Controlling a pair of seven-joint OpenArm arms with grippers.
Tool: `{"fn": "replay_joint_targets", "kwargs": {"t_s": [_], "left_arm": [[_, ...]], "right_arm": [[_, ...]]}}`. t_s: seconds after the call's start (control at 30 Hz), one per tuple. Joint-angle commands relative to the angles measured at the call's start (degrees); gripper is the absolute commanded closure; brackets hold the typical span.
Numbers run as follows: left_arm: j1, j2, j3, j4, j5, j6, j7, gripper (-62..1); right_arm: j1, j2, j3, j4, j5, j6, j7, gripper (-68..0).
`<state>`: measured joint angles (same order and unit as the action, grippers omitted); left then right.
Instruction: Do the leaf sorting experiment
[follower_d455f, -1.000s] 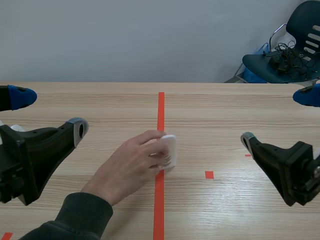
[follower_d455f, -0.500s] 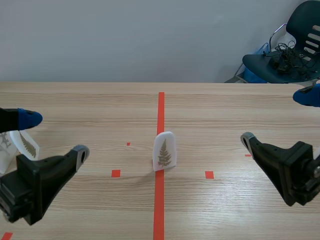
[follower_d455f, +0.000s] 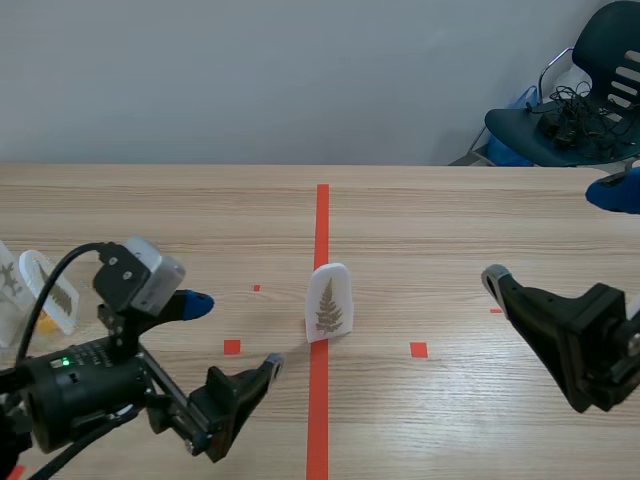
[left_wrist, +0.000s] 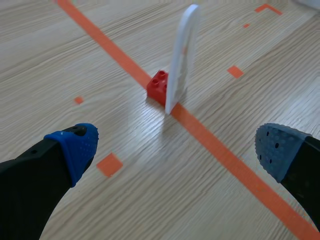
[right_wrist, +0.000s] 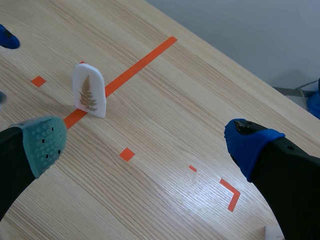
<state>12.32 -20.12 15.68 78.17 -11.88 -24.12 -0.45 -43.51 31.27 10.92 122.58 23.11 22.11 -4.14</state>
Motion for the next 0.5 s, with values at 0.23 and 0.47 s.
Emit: {"fn": "replay_joint_targets", "kwargs": {"t_s": [0.23,0.47], "left_arm": [[-13.3,7.8,7.3,-16.8,4.3,2.5,-7.2,-62.3],[-17.3,12.7,11.9,-21.8,5.8,4.2,-8.1,-62.3]], "right_arm": [[0.8,0.5,0.6,0.7,0.4,-0.2,0.8,-67.9],[0.8,0.5,0.6,0.7,0.4,-0.2,0.8,-67.9]]}}
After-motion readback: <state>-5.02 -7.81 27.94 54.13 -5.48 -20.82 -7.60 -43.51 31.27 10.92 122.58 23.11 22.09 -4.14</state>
